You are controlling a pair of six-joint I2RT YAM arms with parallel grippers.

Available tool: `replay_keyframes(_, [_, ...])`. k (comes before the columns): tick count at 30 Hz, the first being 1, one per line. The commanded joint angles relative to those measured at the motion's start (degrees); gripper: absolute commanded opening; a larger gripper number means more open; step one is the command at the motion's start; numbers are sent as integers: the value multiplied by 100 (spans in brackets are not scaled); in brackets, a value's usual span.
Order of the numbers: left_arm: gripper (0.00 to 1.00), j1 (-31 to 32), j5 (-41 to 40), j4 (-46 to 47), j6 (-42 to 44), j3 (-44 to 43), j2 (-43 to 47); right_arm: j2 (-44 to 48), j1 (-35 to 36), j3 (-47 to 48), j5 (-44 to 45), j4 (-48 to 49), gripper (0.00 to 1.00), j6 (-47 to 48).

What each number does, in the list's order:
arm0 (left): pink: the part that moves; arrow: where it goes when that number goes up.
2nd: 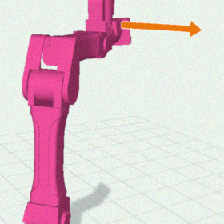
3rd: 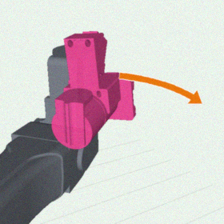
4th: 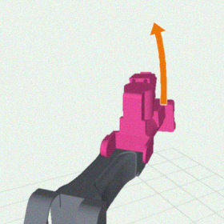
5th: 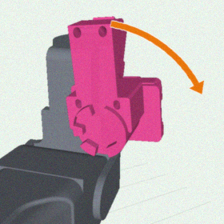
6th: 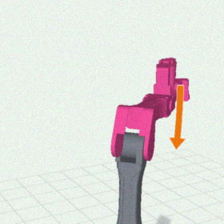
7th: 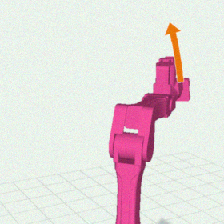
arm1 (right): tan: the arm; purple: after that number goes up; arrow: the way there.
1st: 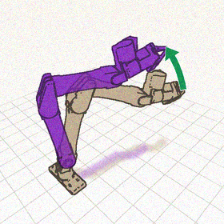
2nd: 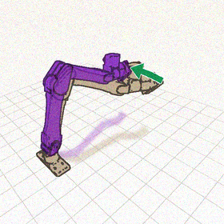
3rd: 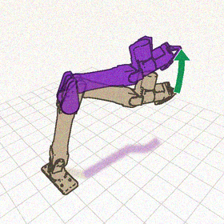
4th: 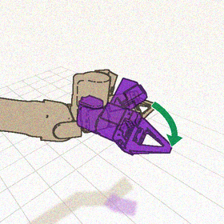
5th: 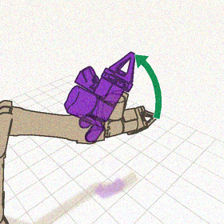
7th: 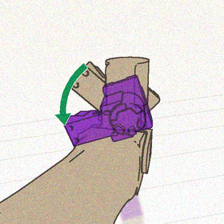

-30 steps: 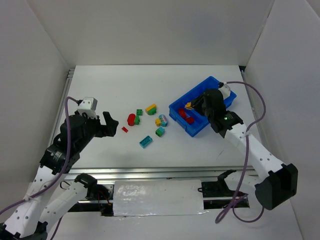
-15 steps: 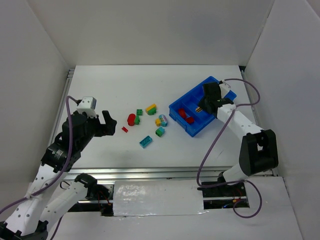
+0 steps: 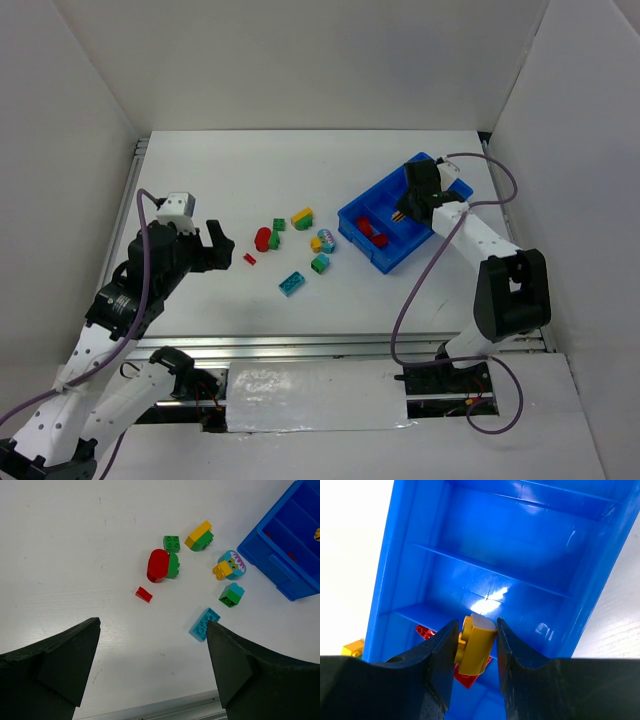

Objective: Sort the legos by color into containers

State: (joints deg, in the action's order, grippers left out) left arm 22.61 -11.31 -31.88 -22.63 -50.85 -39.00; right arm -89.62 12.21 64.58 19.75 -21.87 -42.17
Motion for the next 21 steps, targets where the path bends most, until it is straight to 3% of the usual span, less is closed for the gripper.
replay_keyframes(1, [99, -37, 41, 200, 48, -48, 33, 33, -52, 196, 64, 121, 0, 104])
replay_keyframes(21, [100, -46, 24, 182, 40, -48, 16, 358, -96, 64, -226, 200, 0, 201])
